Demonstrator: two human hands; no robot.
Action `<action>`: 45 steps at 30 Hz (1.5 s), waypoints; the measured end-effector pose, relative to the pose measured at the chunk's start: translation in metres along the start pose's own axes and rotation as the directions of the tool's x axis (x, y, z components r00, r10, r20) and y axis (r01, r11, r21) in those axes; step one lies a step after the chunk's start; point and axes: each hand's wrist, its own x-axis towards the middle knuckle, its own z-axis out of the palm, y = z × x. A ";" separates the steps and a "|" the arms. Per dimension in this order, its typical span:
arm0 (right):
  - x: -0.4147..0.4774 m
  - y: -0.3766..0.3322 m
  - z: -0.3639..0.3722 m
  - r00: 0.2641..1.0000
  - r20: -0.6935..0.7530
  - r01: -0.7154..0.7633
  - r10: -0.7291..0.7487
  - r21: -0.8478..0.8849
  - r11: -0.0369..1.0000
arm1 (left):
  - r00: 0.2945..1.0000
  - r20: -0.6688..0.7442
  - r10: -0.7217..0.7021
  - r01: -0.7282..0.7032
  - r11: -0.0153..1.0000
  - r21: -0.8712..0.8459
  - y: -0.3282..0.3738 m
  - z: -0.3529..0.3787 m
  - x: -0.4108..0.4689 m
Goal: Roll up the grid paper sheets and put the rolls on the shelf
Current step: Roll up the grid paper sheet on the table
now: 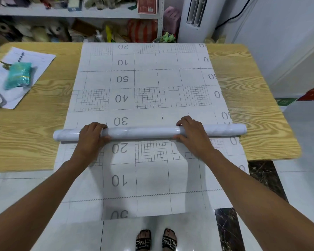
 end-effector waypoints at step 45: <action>0.025 0.010 0.015 0.994 -0.097 0.021 -0.049 -0.272 0.962 | 0.996 0.083 0.031 -0.038 0.996 0.075 -0.017 0.003 0.033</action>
